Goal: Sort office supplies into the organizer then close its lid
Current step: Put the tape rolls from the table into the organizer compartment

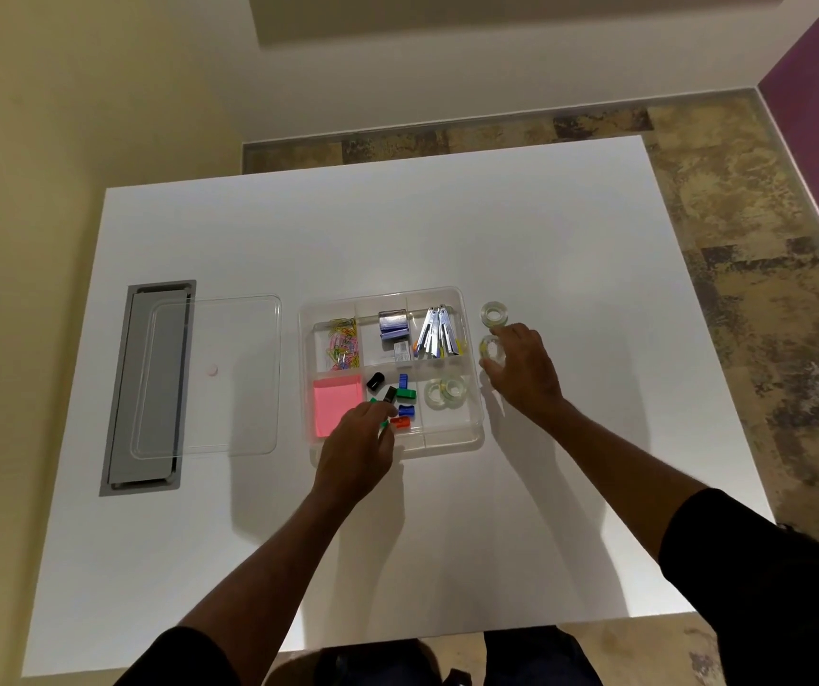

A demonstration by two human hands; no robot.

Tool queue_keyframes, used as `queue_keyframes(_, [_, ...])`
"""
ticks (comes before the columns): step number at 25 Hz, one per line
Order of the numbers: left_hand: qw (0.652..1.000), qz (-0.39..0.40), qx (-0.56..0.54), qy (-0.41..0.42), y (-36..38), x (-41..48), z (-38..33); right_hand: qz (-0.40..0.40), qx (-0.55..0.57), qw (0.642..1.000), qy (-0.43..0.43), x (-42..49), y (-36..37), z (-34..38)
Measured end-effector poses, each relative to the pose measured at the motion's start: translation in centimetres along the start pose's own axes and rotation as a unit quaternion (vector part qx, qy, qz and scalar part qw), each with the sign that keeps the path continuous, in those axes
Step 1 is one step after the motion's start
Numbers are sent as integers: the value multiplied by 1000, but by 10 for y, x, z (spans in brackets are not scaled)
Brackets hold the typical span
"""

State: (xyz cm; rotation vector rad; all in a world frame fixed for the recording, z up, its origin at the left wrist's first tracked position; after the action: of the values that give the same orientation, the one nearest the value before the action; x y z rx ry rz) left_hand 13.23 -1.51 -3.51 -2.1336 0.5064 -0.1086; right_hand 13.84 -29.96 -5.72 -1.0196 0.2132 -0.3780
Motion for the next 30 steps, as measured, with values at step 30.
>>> queue_keyframes(30, [1000,-23,-7,-3,4,0,3,179,-136,974,17,54,35,-34])
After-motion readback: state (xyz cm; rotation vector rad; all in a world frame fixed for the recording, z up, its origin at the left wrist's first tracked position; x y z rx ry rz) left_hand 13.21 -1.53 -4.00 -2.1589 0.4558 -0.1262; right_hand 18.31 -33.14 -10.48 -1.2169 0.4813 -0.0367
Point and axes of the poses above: each hand's wrist, its own x-axis towards the middle knuckle, its own y-axis out of the palm, z = x × y, the point moved 10 cm from there along x, towards the middle knuckle, and after that the axes turned 7 degrees about -z, right-handed, at the moved point
